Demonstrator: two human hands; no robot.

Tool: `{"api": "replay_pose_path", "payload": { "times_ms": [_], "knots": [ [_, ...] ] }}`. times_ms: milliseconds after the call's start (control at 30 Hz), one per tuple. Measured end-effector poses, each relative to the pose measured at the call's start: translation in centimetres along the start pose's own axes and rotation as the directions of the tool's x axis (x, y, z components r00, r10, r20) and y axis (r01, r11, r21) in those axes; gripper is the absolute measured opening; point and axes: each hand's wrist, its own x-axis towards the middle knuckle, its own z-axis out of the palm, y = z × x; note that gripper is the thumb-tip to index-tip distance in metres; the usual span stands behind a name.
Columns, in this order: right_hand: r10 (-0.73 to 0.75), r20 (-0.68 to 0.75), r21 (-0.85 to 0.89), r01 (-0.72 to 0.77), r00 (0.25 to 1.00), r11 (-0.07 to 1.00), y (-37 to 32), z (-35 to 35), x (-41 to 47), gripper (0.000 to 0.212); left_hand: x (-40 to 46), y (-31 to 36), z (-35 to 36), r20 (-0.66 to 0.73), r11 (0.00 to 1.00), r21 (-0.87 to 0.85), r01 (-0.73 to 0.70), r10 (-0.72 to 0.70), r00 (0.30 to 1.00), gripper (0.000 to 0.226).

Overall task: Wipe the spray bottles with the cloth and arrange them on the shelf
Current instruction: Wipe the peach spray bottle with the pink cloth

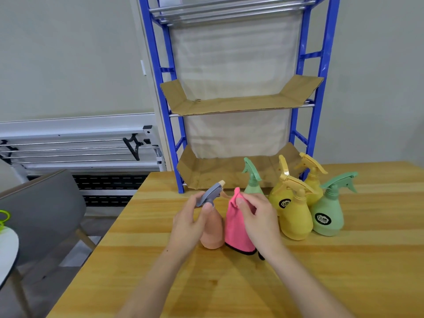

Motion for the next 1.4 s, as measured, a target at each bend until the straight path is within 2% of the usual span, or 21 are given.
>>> {"api": "replay_pose_path", "payload": {
  "times_ms": [100,267,367,533,833,933,1033,1133,1267,1400],
  "knots": [
    [-0.009,0.022,-0.022,0.010,1.000,1.000,-0.1,0.6,0.9,0.026,0.7,0.5,0.5,-0.134,0.998,-0.056,-0.002,-0.006,0.991,0.018],
    [-0.060,0.198,-0.071,0.075,0.978,0.995,-0.7,1.9,2.3,0.020,1.8,0.1,0.1,-0.124,0.999,-0.016,0.034,-0.036,0.992,0.019],
    [-0.073,0.189,-0.061,0.086,0.979,0.994,-0.6,2.5,2.5,0.017,2.1,-0.5,-0.3,-0.131,1.000,0.020,0.018,-0.015,0.991,0.021],
    [-0.097,0.192,-0.143,0.126,0.977,0.982,0.0,2.8,2.4,0.016,2.1,-0.8,-0.2,-0.157,0.999,0.045,-0.005,0.012,0.988,0.023],
    [-0.030,0.157,-0.200,0.062,0.987,0.978,0.9,2.7,1.9,0.015,2.3,-1.3,0.2,-0.177,0.998,0.043,0.041,-0.033,0.984,0.026],
    [0.079,0.178,-0.173,-0.048,0.981,0.984,1.8,2.2,1.6,0.017,2.3,-1.1,0.2,-0.165,0.997,-0.059,0.056,-0.065,0.984,0.024],
    [0.158,0.238,-0.072,-0.144,0.958,0.987,2.6,1.1,1.1,0.020,1.9,-0.6,0.2,-0.169,0.970,-0.222,0.096,-0.136,0.976,0.020],
    [0.162,0.334,-0.051,-0.154,0.928,0.987,2.6,0.4,0.0,0.028,0.6,-1.6,0.1,-0.163,0.950,-0.287,0.123,-0.175,0.971,0.028],
    [0.120,0.401,-0.059,-0.106,0.908,0.993,2.4,0.5,-1.6,0.037,0.1,-2.7,0.0,-0.103,0.973,-0.185,0.138,-0.159,0.982,0.025],
    [0.001,0.286,0.000,-0.001,0.958,1.000,1.5,1.0,-2.3,0.022,0.3,-2.3,-0.3,-0.031,0.990,-0.072,0.121,-0.124,0.992,0.019]
  ]
}}
